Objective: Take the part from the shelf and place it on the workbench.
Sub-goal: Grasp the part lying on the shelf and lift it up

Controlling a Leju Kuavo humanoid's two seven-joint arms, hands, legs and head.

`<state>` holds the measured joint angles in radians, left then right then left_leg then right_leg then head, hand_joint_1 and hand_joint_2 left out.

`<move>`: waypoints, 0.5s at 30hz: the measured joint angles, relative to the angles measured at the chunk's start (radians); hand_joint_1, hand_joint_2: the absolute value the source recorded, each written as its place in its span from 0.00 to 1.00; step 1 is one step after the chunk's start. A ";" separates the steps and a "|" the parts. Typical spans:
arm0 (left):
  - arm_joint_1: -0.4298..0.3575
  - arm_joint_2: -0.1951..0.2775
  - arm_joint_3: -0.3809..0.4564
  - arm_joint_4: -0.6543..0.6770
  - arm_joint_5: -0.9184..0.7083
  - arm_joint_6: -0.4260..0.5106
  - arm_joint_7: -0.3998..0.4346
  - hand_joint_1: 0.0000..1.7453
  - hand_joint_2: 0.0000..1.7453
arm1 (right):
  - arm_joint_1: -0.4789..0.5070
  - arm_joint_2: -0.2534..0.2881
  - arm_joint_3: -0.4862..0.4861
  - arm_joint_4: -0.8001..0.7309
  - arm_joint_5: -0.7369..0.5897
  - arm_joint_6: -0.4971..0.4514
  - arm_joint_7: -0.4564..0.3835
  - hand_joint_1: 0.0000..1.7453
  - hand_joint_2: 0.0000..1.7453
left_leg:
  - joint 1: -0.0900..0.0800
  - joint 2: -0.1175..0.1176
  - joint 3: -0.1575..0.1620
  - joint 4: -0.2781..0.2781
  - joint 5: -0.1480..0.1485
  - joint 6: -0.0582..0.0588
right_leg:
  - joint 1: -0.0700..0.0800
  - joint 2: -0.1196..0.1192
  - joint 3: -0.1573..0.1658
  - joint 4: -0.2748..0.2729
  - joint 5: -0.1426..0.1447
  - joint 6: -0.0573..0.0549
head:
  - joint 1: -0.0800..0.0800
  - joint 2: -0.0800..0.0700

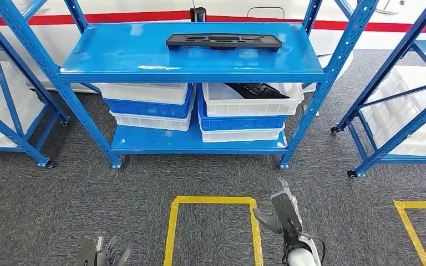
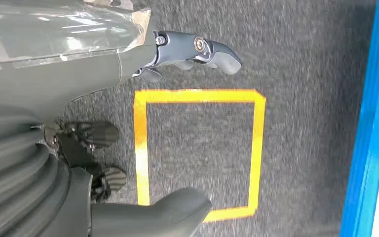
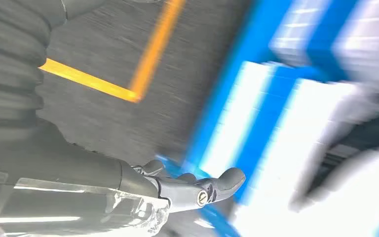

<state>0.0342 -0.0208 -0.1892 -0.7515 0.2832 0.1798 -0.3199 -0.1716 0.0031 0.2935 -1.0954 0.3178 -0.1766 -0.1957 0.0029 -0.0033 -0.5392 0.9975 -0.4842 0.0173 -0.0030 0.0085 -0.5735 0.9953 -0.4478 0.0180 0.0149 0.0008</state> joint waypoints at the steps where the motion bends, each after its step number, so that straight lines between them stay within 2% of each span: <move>1: -0.001 -0.001 0.000 0.000 -0.001 -0.001 0.001 0.00 1.00 | -0.005 0.000 0.000 -0.012 0.002 0.002 0.003 0.00 1.00 | 0.000 0.000 0.000 0.000 0.000 0.000 | 0.000 0.000 0.000 0.000 0.000 0.000 | 0.000 0.000; 7: -0.003 -0.006 0.006 0.000 -0.015 -0.011 0.001 0.00 1.00 | -0.022 -0.002 -0.006 -0.099 0.017 0.007 0.004 0.00 1.00 | 0.000 0.000 -0.001 0.000 0.000 0.000 | 0.000 0.000 0.000 0.000 0.000 0.000 | 0.000 0.000; 10: -0.006 -0.008 0.012 0.001 -0.035 -0.015 0.004 0.00 1.00 | -0.023 -0.002 -0.010 -0.132 0.036 -0.004 -0.029 0.00 1.00 | 0.000 0.000 -0.001 0.000 0.000 0.000 | 0.000 0.000 -0.001 0.000 0.000 0.000 | 0.000 0.000; 13: -0.018 -0.014 0.012 0.021 -0.071 -0.030 0.011 0.00 1.00 | -0.035 -0.003 -0.010 -0.222 0.101 -0.035 -0.055 0.00 1.00 | 0.000 0.000 -0.003 0.000 0.000 0.000 | 0.000 0.000 -0.002 0.000 0.000 0.000 | 0.000 0.000; 15: -0.031 -0.020 0.010 0.052 -0.091 -0.040 0.010 0.00 1.00 | -0.063 -0.003 -0.009 -0.307 0.156 -0.050 -0.037 0.00 1.00 | 0.000 0.000 -0.003 0.000 0.000 0.000 | 0.000 0.000 -0.002 0.000 0.000 0.000 | 0.000 0.000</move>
<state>0.0027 -0.0405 -0.1788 -0.6998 0.1918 0.1401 -0.3103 -0.2345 -0.0001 0.2844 -1.4027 0.4734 -0.2270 -0.2324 0.0029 -0.0031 -0.5421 0.9975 -0.4837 0.0173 -0.0035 0.0086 -0.5754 0.9955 -0.4475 0.0179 0.0149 0.0008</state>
